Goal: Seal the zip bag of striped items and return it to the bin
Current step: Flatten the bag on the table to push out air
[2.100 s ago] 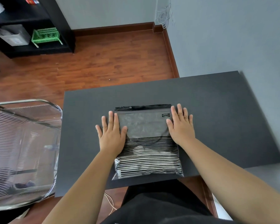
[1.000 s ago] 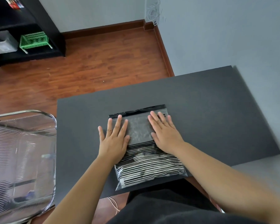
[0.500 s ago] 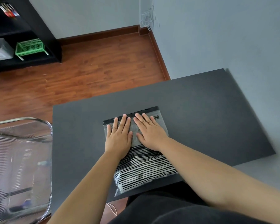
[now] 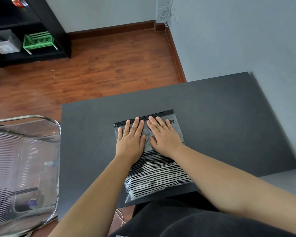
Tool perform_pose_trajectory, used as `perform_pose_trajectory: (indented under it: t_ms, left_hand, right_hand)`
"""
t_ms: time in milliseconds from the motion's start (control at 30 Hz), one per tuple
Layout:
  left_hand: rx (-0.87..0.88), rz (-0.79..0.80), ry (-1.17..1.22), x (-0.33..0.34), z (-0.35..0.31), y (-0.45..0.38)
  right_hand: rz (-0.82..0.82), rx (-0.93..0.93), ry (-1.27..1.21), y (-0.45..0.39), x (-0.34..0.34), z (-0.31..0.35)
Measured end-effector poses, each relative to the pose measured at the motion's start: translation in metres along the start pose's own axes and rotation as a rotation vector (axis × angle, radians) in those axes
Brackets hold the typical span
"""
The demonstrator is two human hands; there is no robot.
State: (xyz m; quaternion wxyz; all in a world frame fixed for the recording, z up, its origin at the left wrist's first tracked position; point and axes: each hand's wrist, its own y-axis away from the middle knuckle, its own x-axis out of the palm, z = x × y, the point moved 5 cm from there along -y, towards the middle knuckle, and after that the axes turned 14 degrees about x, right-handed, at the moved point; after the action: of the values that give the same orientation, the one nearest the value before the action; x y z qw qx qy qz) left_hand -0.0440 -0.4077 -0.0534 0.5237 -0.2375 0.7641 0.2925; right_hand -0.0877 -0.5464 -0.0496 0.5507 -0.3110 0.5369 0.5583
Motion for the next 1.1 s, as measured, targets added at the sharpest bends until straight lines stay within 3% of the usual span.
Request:
perform_pose_trajectory:
  t_ms: [567, 1100]
  left_hand:
    - [0.043, -0.048, -0.004, -0.004, 0.002, 0.013]
    - [0.031, 0.074, -0.056, -0.017, -0.003, 0.005]
  right_hand:
    - [0.017, 0.047, 0.032, -0.008, -0.013, 0.003]
    - [0.022, 0.057, 0.028, -0.009, -0.022, 0.011]
